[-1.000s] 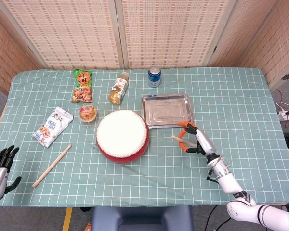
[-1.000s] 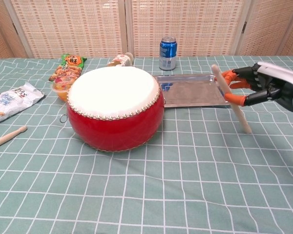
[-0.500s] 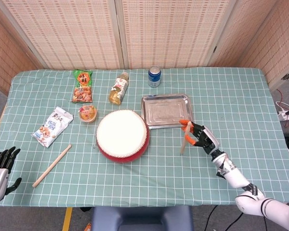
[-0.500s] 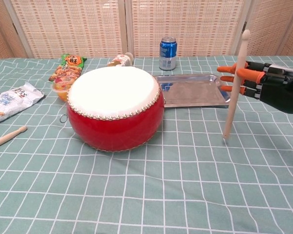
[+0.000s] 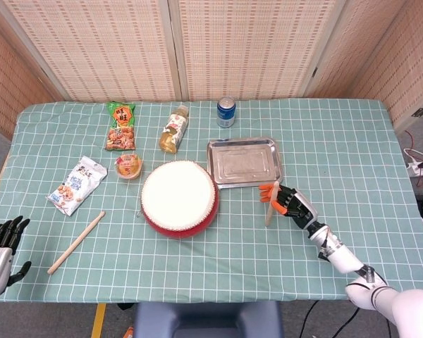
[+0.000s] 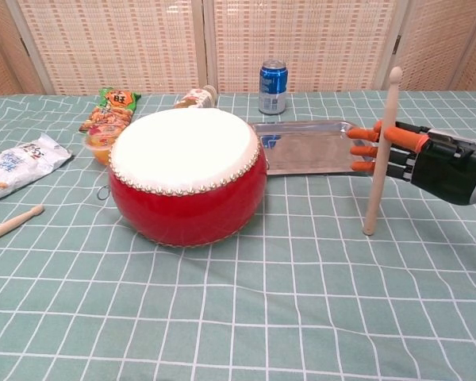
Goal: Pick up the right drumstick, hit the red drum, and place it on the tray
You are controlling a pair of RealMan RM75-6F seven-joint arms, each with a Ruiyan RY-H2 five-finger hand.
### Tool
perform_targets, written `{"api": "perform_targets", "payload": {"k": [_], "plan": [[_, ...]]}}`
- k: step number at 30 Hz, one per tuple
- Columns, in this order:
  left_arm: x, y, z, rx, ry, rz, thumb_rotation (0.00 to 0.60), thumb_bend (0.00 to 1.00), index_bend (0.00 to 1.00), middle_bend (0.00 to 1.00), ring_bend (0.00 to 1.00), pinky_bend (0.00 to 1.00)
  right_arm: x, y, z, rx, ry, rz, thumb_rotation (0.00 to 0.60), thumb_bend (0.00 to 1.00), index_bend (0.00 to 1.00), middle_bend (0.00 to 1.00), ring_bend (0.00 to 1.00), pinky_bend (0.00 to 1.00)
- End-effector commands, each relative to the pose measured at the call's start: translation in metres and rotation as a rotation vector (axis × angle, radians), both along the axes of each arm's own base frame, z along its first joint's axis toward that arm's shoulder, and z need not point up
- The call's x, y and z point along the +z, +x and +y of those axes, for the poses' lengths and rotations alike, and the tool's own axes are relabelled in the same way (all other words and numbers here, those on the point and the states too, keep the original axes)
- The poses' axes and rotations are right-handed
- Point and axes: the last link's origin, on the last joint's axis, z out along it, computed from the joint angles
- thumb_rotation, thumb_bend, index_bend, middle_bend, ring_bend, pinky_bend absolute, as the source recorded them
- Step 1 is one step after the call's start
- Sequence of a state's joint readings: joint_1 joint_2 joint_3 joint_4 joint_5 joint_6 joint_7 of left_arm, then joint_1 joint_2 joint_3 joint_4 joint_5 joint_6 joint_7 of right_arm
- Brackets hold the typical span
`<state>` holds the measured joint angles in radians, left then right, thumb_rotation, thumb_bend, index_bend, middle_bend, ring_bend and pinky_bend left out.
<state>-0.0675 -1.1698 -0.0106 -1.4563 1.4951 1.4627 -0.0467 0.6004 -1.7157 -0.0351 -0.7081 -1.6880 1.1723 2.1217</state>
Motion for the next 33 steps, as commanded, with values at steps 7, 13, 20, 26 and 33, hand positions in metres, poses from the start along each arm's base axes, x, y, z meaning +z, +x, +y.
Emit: {"api": "perform_targets", "payload": {"k": [7, 13, 20, 26, 33], "plan": [[-0.002, 0.001, 0.001, -0.005, -0.012, 0.004, 0.600, 0.25, 0.00, 0.00, 0.00, 0.03, -0.001, -0.011, 0.008, 0.003, 0.006, -0.005, 0.600, 0.35, 0.49, 0.31, 0.33, 0.37], [-0.003, 0.001, 0.001, -0.004, -0.013, 0.003, 0.600, 0.25, 0.00, 0.00, 0.00, 0.03, -0.006, -0.012, 0.011, 0.018, 0.016, 0.010, 0.600, 0.35, 0.49, 0.32, 0.34, 0.37], [-0.003, -0.001, -0.001, 0.004, -0.017, 0.000, 0.600, 0.25, 0.00, 0.00, 0.00, 0.03, -0.018, -0.010, 0.017, 0.037, 0.049, 0.044, 0.600, 0.35, 0.51, 0.34, 0.36, 0.39], [-0.004, -0.003, -0.002, 0.013, -0.021, -0.005, 0.600, 0.25, 0.00, 0.00, 0.00, 0.03, -0.028, -0.008, 0.022, 0.038, 0.054, 0.057, 0.600, 0.34, 0.55, 0.38, 0.39, 0.43], [-0.006, -0.006, -0.002, 0.017, -0.023, -0.012, 0.600, 0.25, 0.00, 0.00, 0.00, 0.03, -0.043, -0.001, 0.024, 0.046, 0.062, 0.098, 0.600, 0.34, 0.66, 0.48, 0.48, 0.49]]}}
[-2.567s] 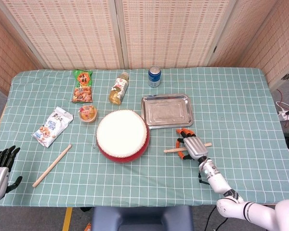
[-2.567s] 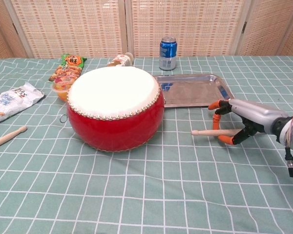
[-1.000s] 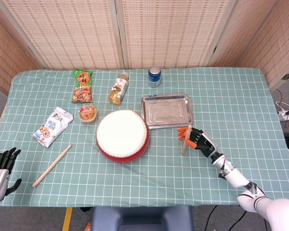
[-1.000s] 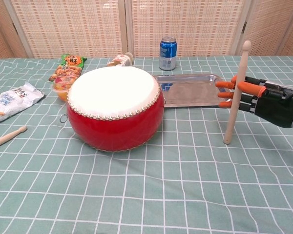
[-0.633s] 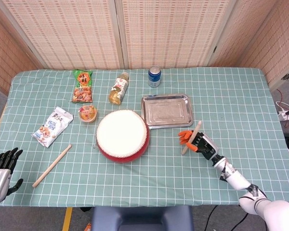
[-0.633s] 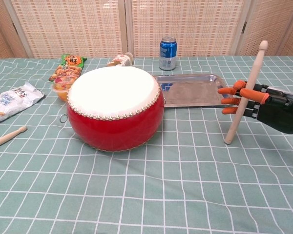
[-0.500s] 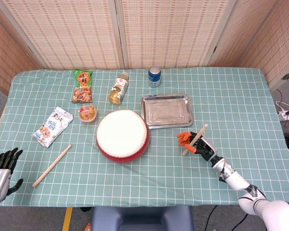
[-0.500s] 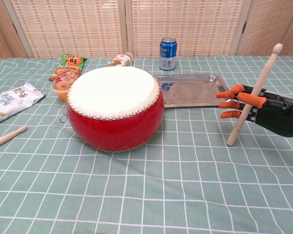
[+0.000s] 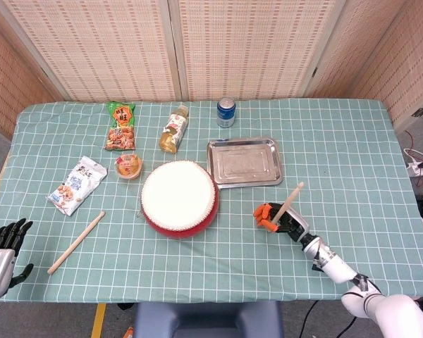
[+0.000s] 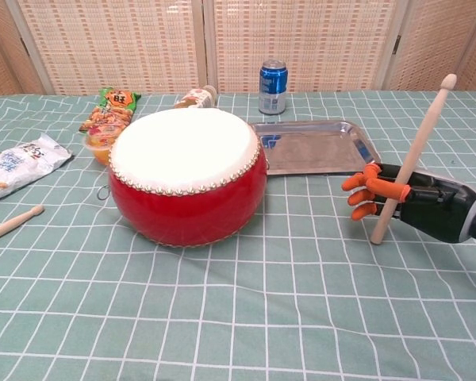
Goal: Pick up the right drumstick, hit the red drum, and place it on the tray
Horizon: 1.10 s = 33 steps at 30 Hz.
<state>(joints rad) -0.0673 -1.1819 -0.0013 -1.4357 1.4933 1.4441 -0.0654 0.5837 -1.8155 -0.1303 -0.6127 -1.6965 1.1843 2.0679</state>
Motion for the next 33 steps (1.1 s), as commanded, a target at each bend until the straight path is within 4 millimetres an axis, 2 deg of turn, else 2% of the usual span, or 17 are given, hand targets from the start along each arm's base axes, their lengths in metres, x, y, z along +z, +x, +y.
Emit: {"api": "perform_targets", "payload": {"k": [1, 7, 11, 17, 20, 22, 26, 29, 33], "plan": [[-0.001, -0.001, 0.000, 0.004, 0.000, -0.003, 0.600, 0.25, 0.00, 0.00, 0.00, 0.03, -0.009, 0.006, 0.001, 0.000, 0.006, 0.016, 0.600, 0.34, 0.68, 0.50, 0.50, 0.51], [-0.001, -0.003, -0.001, 0.010, -0.001, -0.009, 0.600, 0.25, 0.00, 0.00, 0.00, 0.03, -0.016, 0.013, 0.001, 0.001, 0.001, 0.019, 0.600, 0.33, 0.79, 0.62, 0.63, 0.61], [-0.002, -0.006, -0.002, 0.016, -0.001, -0.015, 0.600, 0.25, 0.00, 0.00, 0.00, 0.03, -0.022, 0.023, 0.002, 0.012, -0.003, 0.012, 0.600, 0.28, 0.86, 0.74, 0.78, 0.75], [-0.004, -0.008, -0.002, 0.017, -0.004, -0.019, 0.600, 0.25, 0.00, 0.00, 0.00, 0.02, -0.027, 0.030, 0.004, 0.007, -0.012, 0.014, 0.600, 0.27, 0.97, 0.87, 0.96, 0.96], [-0.004, -0.009, -0.002, 0.018, -0.002, -0.020, 0.600, 0.25, 0.00, 0.00, 0.00, 0.02, -0.028, 0.033, 0.004, -0.001, -0.023, 0.007, 0.600, 0.28, 1.00, 0.95, 1.00, 1.00], [-0.003, -0.010, -0.002, 0.018, -0.001, -0.019, 0.600, 0.25, 0.00, 0.00, 0.00, 0.02, -0.027, 0.034, 0.005, -0.007, -0.029, 0.000, 0.600, 0.35, 1.00, 0.99, 1.00, 1.00], [-0.003, -0.010, -0.002, 0.016, -0.002, -0.019, 0.600, 0.25, 0.00, 0.00, 0.00, 0.02, -0.022, 0.037, 0.006, -0.005, -0.040, -0.016, 0.600, 0.55, 1.00, 1.00, 1.00, 1.00], [-0.003, -0.009, -0.002, 0.011, -0.005, -0.018, 0.600, 0.25, 0.00, 0.00, 0.00, 0.02, -0.014, 0.040, 0.006, 0.005, -0.056, -0.038, 0.600, 0.65, 1.00, 1.00, 1.00, 1.00], [-0.002, -0.007, -0.002, 0.005, -0.006, -0.020, 0.600, 0.26, 0.00, 0.00, 0.00, 0.02, 0.005, 0.043, 0.001, 0.076, -0.102, 0.026, 0.600, 0.69, 1.00, 1.00, 1.00, 1.00]]}}
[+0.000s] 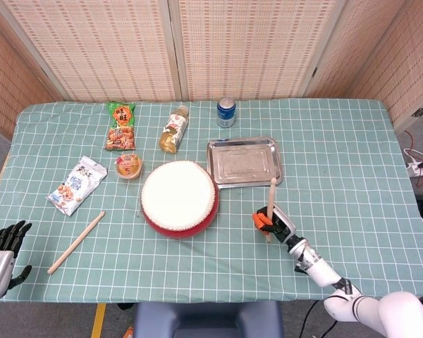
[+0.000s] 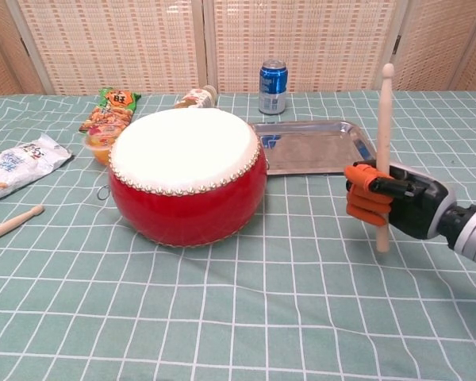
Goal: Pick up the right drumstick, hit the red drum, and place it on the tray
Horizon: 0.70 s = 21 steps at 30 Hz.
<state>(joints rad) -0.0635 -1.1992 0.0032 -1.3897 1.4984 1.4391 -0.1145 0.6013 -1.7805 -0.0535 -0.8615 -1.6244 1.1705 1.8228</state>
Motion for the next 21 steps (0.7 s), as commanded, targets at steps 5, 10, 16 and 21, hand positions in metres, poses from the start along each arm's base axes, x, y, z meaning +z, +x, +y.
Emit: {"api": "perform_targets", "payload": {"k": [5, 10, 16, 21], "plan": [[0.001, 0.003, 0.002, -0.015, 0.003, 0.002, 0.600, 0.26, 0.00, 0.00, 0.00, 0.02, 0.052, 0.015, -0.036, 0.209, -0.210, 0.366, 0.600, 0.69, 1.00, 1.00, 1.00, 1.00], [0.000, 0.008, 0.004, -0.032, -0.001, 0.004, 0.600, 0.26, 0.00, 0.00, 0.00, 0.03, 0.080, 0.048, -0.071, 0.372, -0.417, 0.751, 0.600, 0.69, 1.00, 1.00, 1.00, 1.00], [0.000, 0.013, 0.006, -0.049, -0.005, 0.011, 0.600, 0.26, 0.00, 0.00, 0.00, 0.02, 0.086, 0.098, -0.102, 0.570, -0.583, 1.144, 0.600, 0.69, 1.00, 1.00, 1.00, 1.00], [0.001, 0.015, 0.007, -0.060, -0.007, 0.013, 0.600, 0.26, 0.00, 0.00, 0.00, 0.03, 0.072, 0.131, -0.120, 0.670, -0.612, 1.345, 0.600, 0.69, 1.00, 1.00, 1.00, 1.00]]}}
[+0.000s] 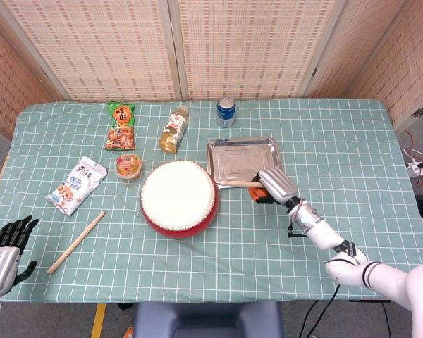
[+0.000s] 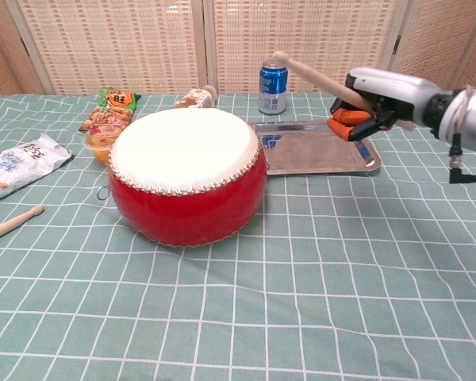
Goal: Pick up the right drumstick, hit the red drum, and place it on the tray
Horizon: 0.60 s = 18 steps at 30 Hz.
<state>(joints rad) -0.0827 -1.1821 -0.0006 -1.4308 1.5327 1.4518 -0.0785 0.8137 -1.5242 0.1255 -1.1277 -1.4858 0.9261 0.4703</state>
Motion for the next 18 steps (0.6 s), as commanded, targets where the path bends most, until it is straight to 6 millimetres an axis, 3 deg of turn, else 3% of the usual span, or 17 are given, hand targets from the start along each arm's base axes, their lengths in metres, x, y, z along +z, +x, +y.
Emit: {"api": "perform_targets", "payload": {"k": [1, 7, 13, 18], "plan": [[0.001, 0.000, 0.000, -0.001, 0.000, -0.001, 0.600, 0.26, 0.00, 0.00, 0.00, 0.02, 0.000, 0.070, -0.038, 0.132, -0.088, 0.310, 0.600, 0.69, 1.00, 1.00, 1.00, 1.00], [0.001, -0.003, 0.000, 0.004, 0.000, -0.009, 0.600, 0.26, 0.00, 0.00, 0.00, 0.03, -0.028, 0.097, -0.044, 0.165, -0.130, 0.419, 0.600, 0.69, 1.00, 1.00, 1.00, 1.00], [0.001, -0.005, -0.001, 0.008, 0.001, -0.018, 0.600, 0.26, 0.00, 0.00, 0.00, 0.03, -0.043, 0.094, -0.047, 0.241, -0.168, 0.657, 0.600, 0.69, 1.00, 1.00, 1.00, 1.00], [-0.001, -0.006, -0.001, 0.006, -0.001, -0.022, 0.600, 0.26, 0.00, 0.00, 0.00, 0.02, -0.045, 0.096, -0.045, 0.222, -0.196, 0.673, 0.600, 0.69, 1.00, 1.00, 1.00, 1.00]]}}
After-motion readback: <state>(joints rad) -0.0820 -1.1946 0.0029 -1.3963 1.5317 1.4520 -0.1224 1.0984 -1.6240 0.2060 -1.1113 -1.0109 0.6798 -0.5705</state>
